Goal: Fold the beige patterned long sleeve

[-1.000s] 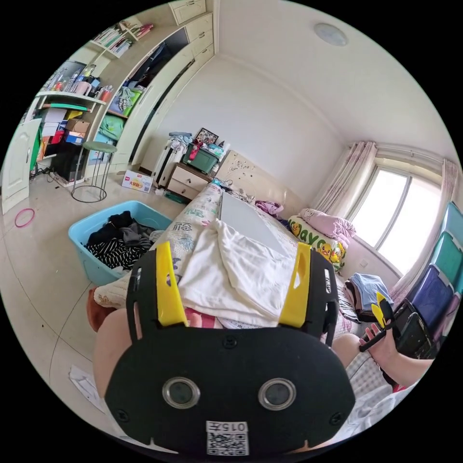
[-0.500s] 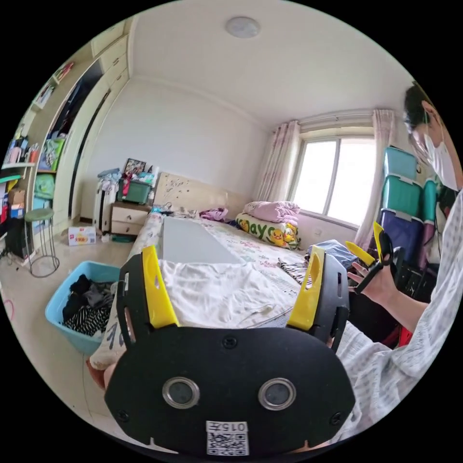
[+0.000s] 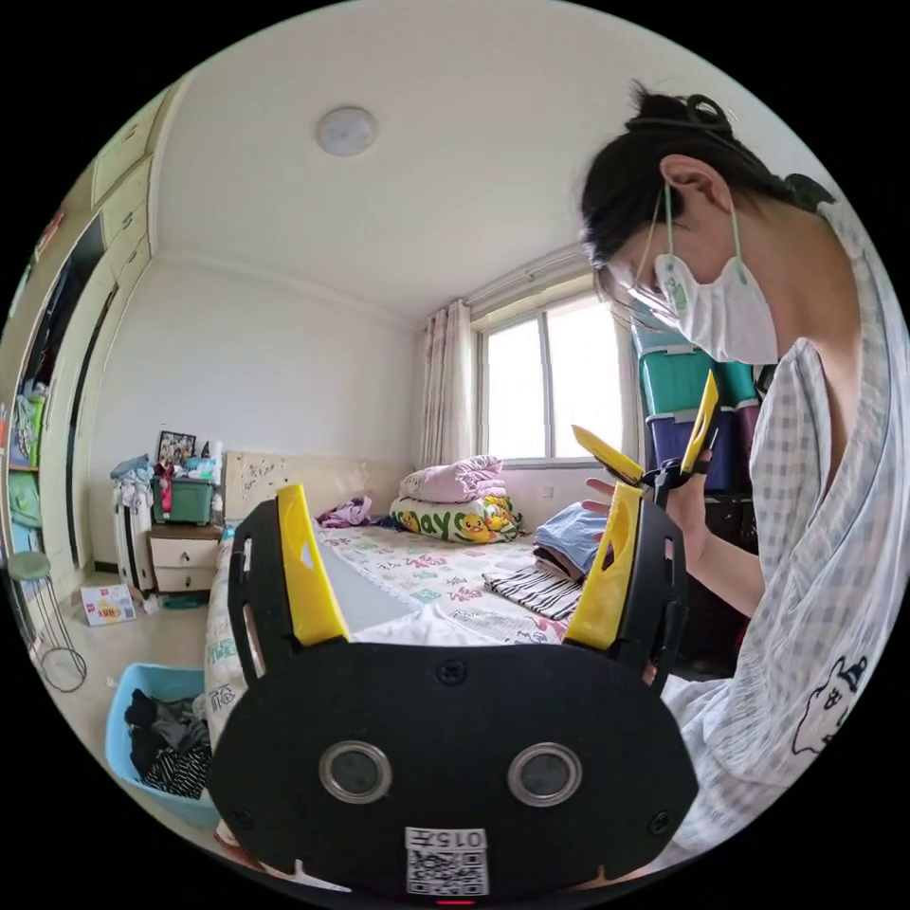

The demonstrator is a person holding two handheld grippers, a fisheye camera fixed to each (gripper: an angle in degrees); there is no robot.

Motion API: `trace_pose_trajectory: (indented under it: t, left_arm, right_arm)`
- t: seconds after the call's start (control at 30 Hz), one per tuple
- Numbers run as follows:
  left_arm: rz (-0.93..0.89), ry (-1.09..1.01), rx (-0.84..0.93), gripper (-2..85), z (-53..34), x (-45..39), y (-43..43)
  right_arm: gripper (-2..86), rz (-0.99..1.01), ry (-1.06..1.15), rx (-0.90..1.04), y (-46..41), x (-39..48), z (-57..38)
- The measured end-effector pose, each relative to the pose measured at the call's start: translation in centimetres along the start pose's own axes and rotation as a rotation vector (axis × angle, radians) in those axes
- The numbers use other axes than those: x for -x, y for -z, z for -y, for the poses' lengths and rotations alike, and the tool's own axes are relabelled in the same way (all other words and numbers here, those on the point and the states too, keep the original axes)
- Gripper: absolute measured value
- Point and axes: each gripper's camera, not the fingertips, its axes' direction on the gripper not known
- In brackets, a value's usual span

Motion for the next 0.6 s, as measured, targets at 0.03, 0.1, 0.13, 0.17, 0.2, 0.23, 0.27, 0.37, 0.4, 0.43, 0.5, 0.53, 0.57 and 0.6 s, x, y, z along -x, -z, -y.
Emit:
trace_pose_trajectory:
  t: [0.03,0.1,0.13,0.17,0.2,0.23,0.27,0.37,0.4,0.43,0.5,0.53,0.57,0.6]
  left_arm:
    - [0.002,-0.03,0.005,41.0,1.0,-0.3,0.2]
    - [0.013,-0.078,0.017,41.0,2.3,-0.7,0.3]
    - [0.021,-0.104,0.027,41.0,3.1,-1.0,0.2]
    - [0.029,-0.125,0.033,41.0,3.8,-1.1,0.1]
    - [0.032,-0.133,0.036,41.0,4.1,-1.1,0.1]
    - [0.037,-0.142,0.04,41.0,4.7,-1.0,-0.1]
    - [0.044,-0.149,0.036,40.9,5.3,-0.8,-0.2]
    - [0.066,-0.167,0.045,40.4,6.5,-0.2,-1.1]
    - [0.076,-0.172,0.05,40.2,6.7,-0.1,-1.4]
    - [0.102,-0.19,0.058,38.6,6.9,0.2,-1.9]
    - [0.155,-0.245,0.059,32.8,6.8,0.6,-2.5]
    - [0.172,-0.272,0.046,25.2,6.5,0.9,-2.9]
    - [0.154,-0.276,0.062,15.1,6.0,1.3,-3.5]
    - [0.142,-0.273,0.08,11.4,5.8,1.6,-4.0]
  right_arm:
    - [39.3,0.011,-0.005,-0.005,0.0,-0.7,0.3]
    - [39.3,0.019,-0.013,-0.011,0.0,-1.8,0.7]
    - [39.3,0.021,-0.016,-0.011,-0.2,-2.5,1.0]
    - [39.3,0.026,-0.015,-0.009,-0.2,-2.8,1.2]
    - [39.2,0.029,-0.013,-0.006,-0.4,-3.5,1.5]
    - [39.2,0.027,-0.009,0.001,-0.6,-4.2,1.8]
    - [39.2,0.028,-0.009,0.006,-0.7,-4.5,2.0]
    - [38.7,0.009,-0.001,0.026,-1.2,-6.2,3.0]
    - [37.9,-0.032,0.033,0.051,-1.5,-6.7,3.4]
    - [36.6,-0.096,0.071,0.082,-1.8,-7.1,3.8]
    - [33.1,-0.185,0.13,0.128,-2.2,-7.9,4.2]
    - [30.1,-0.266,0.168,0.175,-2.6,-8.7,4.3]
    - [26.7,-0.315,0.187,0.206,-3.0,-9.1,4.3]
    - [19.9,-0.402,0.202,0.278,-3.6,-10.3,4.3]
